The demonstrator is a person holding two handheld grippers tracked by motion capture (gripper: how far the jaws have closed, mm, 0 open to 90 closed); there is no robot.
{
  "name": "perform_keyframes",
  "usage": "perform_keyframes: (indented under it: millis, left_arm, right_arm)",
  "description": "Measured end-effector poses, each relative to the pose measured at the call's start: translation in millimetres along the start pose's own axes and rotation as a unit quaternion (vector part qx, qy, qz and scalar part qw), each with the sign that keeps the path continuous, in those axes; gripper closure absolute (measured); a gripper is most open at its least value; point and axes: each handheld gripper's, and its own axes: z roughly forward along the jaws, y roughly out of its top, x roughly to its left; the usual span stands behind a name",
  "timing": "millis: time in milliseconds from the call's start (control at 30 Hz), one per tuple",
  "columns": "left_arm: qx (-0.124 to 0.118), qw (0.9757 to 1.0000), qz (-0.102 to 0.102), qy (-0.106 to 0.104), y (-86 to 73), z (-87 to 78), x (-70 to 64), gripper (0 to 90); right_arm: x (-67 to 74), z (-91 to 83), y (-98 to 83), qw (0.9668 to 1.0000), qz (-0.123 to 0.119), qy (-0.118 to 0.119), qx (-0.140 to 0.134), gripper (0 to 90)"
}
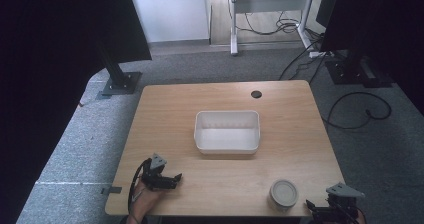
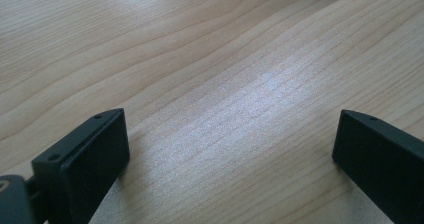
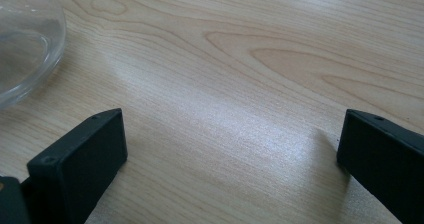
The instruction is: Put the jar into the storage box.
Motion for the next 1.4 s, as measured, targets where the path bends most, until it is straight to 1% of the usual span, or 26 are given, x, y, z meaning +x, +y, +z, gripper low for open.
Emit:
perform_keyframes:
  millis: [333,533,633,733,833,967,1200,1400]
  left_arm:
    - [0.000,1.0000,0.000,0.000,0.0,0.0,0.0,1.4]
    - [0.000,1.0000,-0.001,0.001,0.0,0.0,-0.1,1.4]
    - [0.000,1.0000,-0.001,0.001,0.0,0.0,-0.1,1.4]
    - [0.000,1.0000,-0.001,0.001,0.0,0.0,-0.1,1.4]
    - [0.000,1.0000,-0.001,0.001,0.0,0.0,-0.1,1.4]
    - [0.000,1.0000,-0.001,0.001,0.0,0.0,-0.1,1.4]
    - [0.000,1.0000,-0.001,0.001,0.0,0.0,-0.1,1.4]
    - [0.000,1.0000,-0.001,0.001,0.0,0.0,-0.1,1.4]
  right_arm:
    - [2.9,-1.5,-2.0,0.9999,-0.006,0.006,-0.005,0.2]
    - [4.8,-6.8,-3.6,0.9999,-0.007,0.012,-0.005,1.3]
    - [7.0,-11.5,-4.2,0.9995,-0.006,0.028,-0.012,2.0]
    - [8.2,-14.4,-4.4,0.9993,-0.007,0.033,-0.014,2.1]
    - [9.8,-22.5,-3.5,0.9987,-0.011,0.044,-0.023,2.4]
    - [11.9,-26.8,-2.1,0.9982,-0.013,0.053,-0.026,2.6]
    - [21.2,-32.0,0.5,0.9968,-0.031,0.069,-0.028,2.8]
    - [31.5,-36.3,3.9,0.9947,-0.044,0.086,-0.034,2.8]
